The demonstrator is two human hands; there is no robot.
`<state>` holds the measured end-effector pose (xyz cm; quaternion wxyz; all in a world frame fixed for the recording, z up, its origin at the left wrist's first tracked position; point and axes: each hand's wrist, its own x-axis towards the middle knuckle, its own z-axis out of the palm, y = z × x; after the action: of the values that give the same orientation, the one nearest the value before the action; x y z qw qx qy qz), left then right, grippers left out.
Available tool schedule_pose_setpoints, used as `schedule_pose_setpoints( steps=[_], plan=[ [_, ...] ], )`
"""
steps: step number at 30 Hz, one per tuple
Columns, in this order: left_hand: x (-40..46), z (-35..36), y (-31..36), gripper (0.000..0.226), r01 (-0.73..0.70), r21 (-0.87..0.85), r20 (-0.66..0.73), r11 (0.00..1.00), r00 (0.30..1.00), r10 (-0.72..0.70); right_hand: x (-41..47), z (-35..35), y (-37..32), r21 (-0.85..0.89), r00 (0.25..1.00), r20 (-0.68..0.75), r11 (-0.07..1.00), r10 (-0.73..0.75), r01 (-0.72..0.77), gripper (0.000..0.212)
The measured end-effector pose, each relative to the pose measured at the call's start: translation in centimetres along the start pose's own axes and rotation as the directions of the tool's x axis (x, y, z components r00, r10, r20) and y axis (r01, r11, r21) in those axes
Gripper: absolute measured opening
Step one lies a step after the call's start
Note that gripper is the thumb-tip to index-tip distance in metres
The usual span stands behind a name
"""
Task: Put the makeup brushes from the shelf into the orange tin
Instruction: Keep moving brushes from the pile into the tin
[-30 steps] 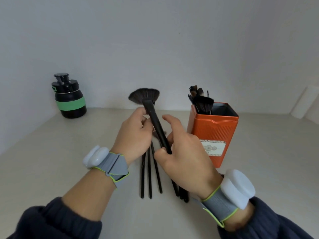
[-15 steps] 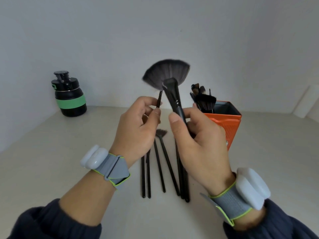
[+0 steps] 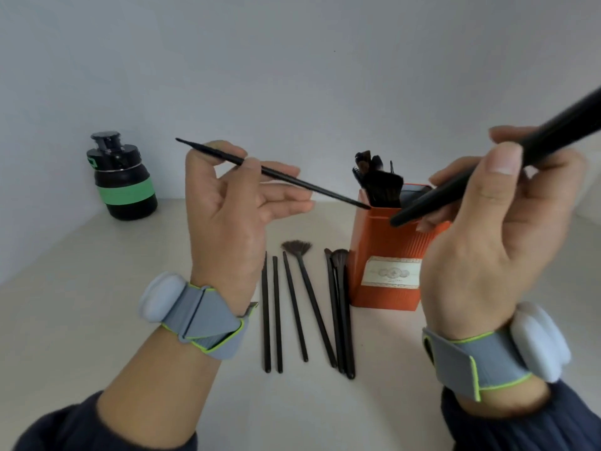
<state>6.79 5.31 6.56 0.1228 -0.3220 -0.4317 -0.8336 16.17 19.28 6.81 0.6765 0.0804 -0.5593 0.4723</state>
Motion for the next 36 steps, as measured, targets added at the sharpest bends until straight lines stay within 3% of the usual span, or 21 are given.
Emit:
schedule_pose_setpoints(
  steps=[4,14,19,22,27,29,32,36],
  plan=[
    [-0.3,1.1,0.1,0.007,-0.038,-0.043,0.01,0.998,0.999,0.038,0.1,-0.1,0.2,-0.032,0.997,-0.053,0.998,-0.047,0.046,0.015],
    [-1.4,3.9,-1.0,0.006,-0.074,0.177,0.091,0.981,0.994,0.059,-0.4,0.3,1.8,-0.384,0.994,0.079,0.923,0.072,-0.036,0.009],
    [-2.0,5.4,-2.7,0.006,-0.062,0.296,0.105,0.953,0.994,0.032,-0.5,0.4,2.4,-0.46,0.978,0.12,0.882,0.17,-0.097,0.023],
    [-2.2,5.8,-3.4,0.008,-0.077,0.412,0.108,0.908,0.993,0.035,-0.6,0.2,2.6,-0.482,0.98,0.145,0.875,0.135,-0.05,0.02],
    [-2.3,5.9,-3.7,0.043,-0.051,0.394,0.09,0.918,0.996,0.016,-0.5,-0.1,2.9,-0.444,0.979,0.162,0.895,0.126,-0.041,0.037],
    [-2.3,5.8,-3.7,0.05,-0.063,0.391,0.09,0.918,0.995,0.03,-0.4,0.0,2.8,-0.433,0.978,0.166,0.9,0.131,-0.047,0.033],
    [-2.3,5.8,-3.5,0.037,-0.06,0.361,0.089,0.93,0.996,0.03,-0.4,0.2,2.9,-0.425,0.972,0.159,0.901,0.172,-0.09,0.02],
    [-2.3,5.8,-3.4,0.016,-0.09,0.357,0.118,0.93,0.992,0.05,-0.3,0.2,2.8,-0.434,0.965,0.152,0.892,0.213,-0.129,0.03]
  ],
)
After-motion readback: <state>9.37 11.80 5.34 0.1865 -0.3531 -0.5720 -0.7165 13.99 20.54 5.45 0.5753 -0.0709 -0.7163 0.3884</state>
